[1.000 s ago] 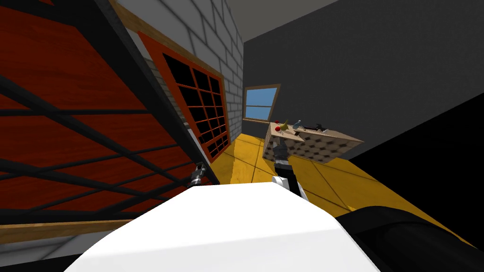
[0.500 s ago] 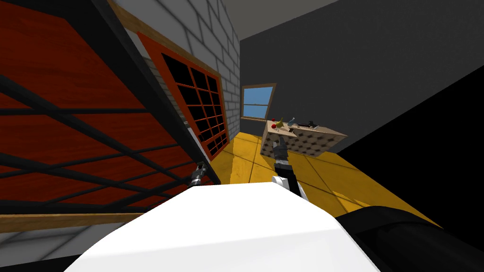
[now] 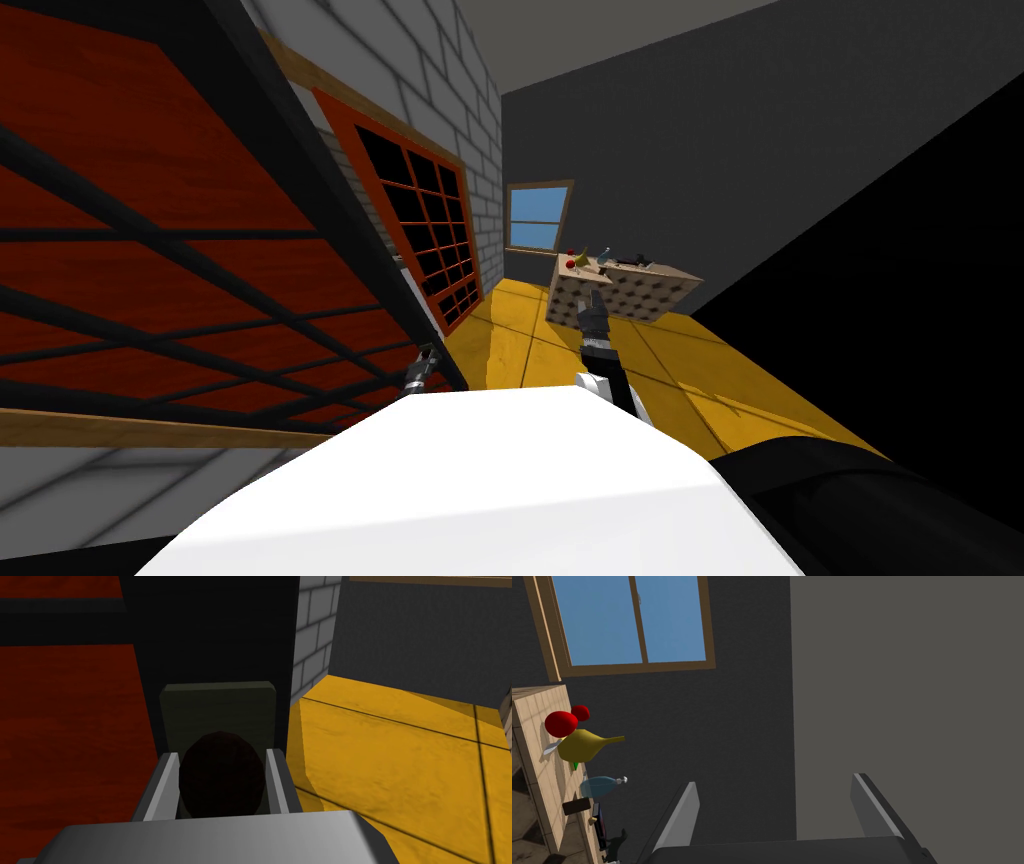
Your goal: Pull the door open
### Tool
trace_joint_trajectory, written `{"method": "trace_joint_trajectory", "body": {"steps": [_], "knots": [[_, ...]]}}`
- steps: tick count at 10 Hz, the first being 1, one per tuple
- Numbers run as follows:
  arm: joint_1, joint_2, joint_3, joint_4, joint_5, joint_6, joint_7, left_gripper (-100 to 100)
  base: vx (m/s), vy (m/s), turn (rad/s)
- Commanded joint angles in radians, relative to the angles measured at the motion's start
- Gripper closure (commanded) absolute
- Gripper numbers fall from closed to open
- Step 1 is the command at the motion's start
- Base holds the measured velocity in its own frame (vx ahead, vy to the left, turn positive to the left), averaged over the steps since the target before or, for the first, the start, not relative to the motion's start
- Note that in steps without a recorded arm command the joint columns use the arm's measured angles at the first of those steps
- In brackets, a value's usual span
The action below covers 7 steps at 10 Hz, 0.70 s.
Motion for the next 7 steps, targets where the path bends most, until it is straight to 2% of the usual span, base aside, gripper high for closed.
{"method": "trace_joint_trajectory", "body": {"steps": [1,3,7], "knots": [[0.000,0.000,0.000,0.000,0.000,0.000,0.000,100,-0.101,-0.003,-0.017],[0.015,0.011,-0.019,-0.002,-0.013,-0.014,0.021,100,-0.158,0.011,-0.070],[0.051,0.048,-0.063,-0.015,-0.046,-0.053,0.076,100,-0.194,0.038,-0.091]]}}
